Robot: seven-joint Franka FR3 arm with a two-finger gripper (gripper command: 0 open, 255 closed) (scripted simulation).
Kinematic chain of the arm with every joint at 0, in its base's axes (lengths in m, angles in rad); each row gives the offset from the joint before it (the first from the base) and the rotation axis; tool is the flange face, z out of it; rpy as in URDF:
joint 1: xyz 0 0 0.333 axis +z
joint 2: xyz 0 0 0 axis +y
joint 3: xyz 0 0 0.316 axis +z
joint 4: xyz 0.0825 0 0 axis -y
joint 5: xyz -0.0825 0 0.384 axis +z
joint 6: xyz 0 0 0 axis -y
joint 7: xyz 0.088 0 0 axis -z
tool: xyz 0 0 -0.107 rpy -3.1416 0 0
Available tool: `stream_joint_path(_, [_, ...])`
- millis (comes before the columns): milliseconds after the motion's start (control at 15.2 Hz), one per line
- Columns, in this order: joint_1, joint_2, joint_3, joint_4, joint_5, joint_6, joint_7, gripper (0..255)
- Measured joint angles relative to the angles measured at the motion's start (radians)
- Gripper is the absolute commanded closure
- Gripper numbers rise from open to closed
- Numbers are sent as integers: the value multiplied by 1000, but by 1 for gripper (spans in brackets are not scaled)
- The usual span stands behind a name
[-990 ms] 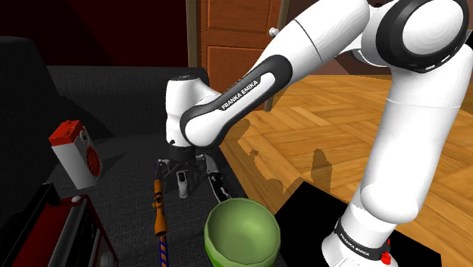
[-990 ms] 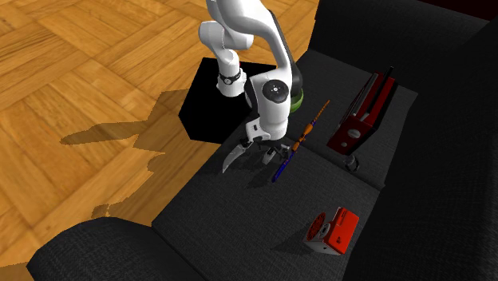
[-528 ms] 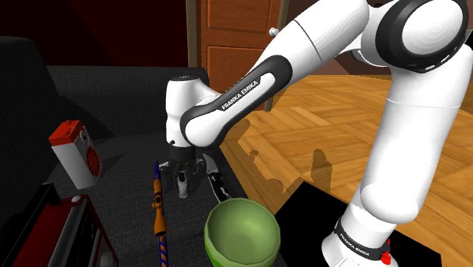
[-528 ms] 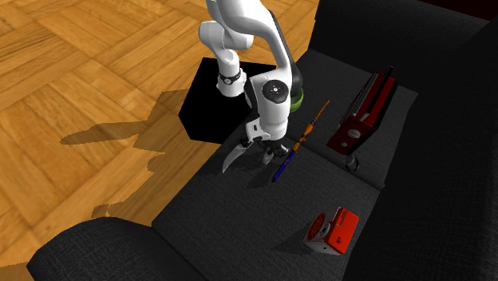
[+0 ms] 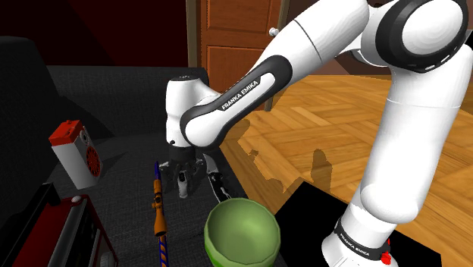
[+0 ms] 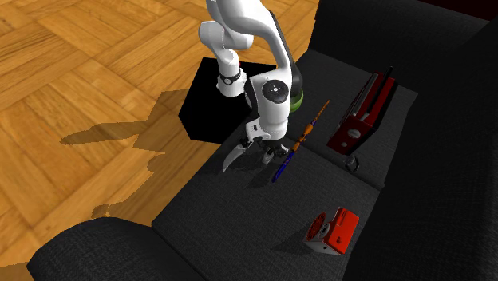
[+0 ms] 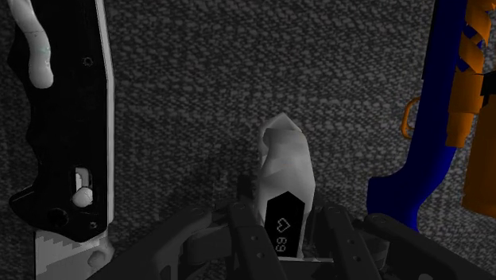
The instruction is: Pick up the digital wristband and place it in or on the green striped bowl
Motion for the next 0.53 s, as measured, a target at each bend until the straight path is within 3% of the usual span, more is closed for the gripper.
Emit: stream_joint_path(528, [-11,-61,8,38,46,-90,-31,255])
